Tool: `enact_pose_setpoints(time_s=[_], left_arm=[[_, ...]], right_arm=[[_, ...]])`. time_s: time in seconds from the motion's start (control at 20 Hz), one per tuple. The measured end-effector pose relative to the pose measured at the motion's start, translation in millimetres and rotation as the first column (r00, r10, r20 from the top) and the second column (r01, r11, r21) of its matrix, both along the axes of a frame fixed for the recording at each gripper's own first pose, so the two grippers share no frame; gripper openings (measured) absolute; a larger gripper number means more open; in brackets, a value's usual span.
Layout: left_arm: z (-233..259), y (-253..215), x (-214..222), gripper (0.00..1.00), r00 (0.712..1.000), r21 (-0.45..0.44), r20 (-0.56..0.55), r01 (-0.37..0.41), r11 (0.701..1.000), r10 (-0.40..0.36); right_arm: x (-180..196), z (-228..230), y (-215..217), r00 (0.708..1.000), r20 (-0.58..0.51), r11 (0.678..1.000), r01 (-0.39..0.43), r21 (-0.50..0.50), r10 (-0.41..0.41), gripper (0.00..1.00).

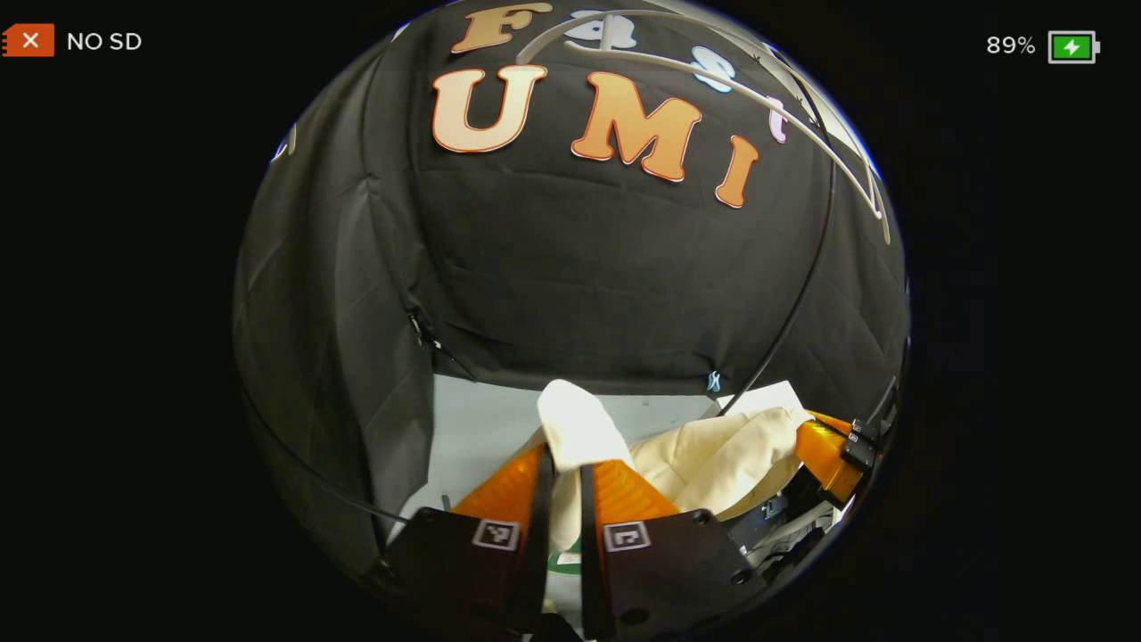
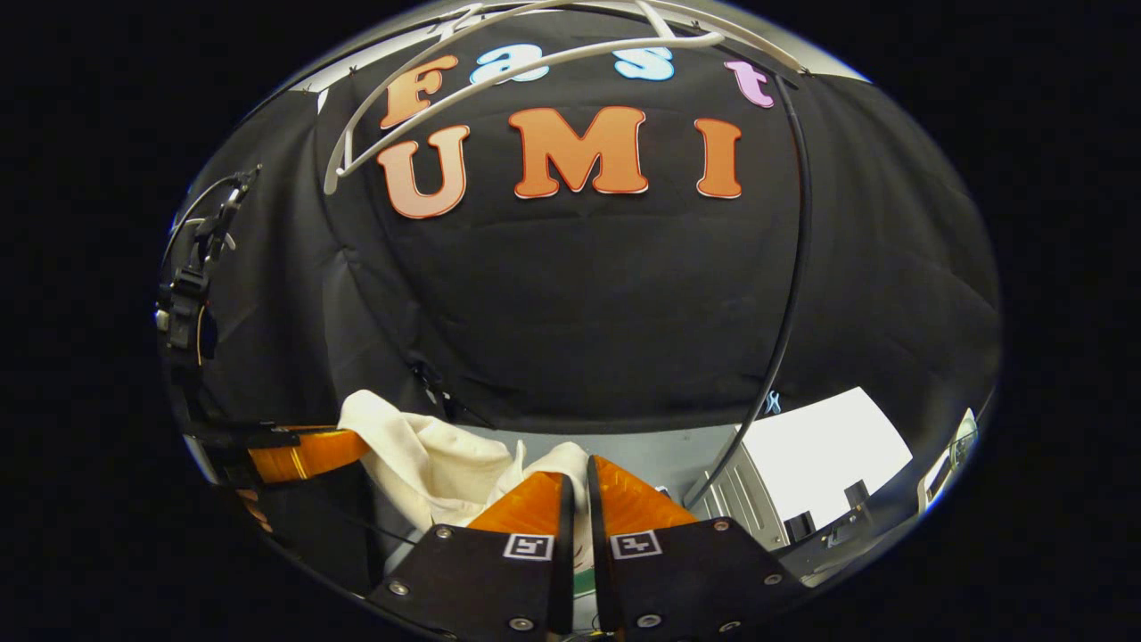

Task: Grasp the clothes on the hanger with both hands and then place them into the laundry hamper below.

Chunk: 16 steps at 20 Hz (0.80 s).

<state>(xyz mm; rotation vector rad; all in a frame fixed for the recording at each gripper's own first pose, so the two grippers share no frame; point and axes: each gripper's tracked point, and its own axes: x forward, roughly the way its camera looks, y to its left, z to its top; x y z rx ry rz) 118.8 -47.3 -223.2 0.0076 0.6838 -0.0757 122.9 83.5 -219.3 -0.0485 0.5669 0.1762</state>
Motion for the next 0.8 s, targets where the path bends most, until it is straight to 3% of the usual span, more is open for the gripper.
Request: enact_pose_setpoints(time_s=[0.1, 0.15, 0.25, 0.45, 0.65, 0.8], left_arm=[[3.0, -0.9, 4.1, 0.27, 1.000, 0.009, 0.019, 0.010, 1.000, -0.010], [6.3, 0.8, 6.1, 0.46, 1.000, 0.030, 0.029, 0.005, 1.000, -0.006], [10.7, 1.8, 6.5, 0.84, 0.999, 0.046, 0.042, 0.009, 0.999, -0.011], [5.6, -3.1, 2.9, 0.81, 0.999, 0.025, 0.033, 0.005, 1.000, -0.006], [11.4, -4.6, 1.0, 0.81, 0.999, 0.044, 0.044, 0.011, 0.999, -0.013], [12.0, -6.0, -4.0, 0.81, 0.999, 0.038, 0.043, 0.011, 0.999, -0.013]], right_arm=[[0.2, -8.1, 0.1, 1.000, -0.011, 1.000, 0.002, -0.016, -0.003, 0.22], [2.1, -10.5, 0.9, 1.000, -0.017, 1.000, -0.003, -0.027, 0.002, 0.39], [6.6, 1.0, 4.7, 1.000, 0.025, 0.999, -0.011, -0.034, 0.012, 0.55], [8.2, 17.9, -0.4, 0.997, 0.072, 0.997, -0.018, -0.075, 0.024, 0.81], [6.7, 19.4, -2.0, 0.997, 0.076, 0.999, -0.004, -0.053, 0.008, 0.92], [1.3, 22.3, -8.1, 0.997, 0.083, 0.999, 0.011, -0.050, -0.007, 0.93]])
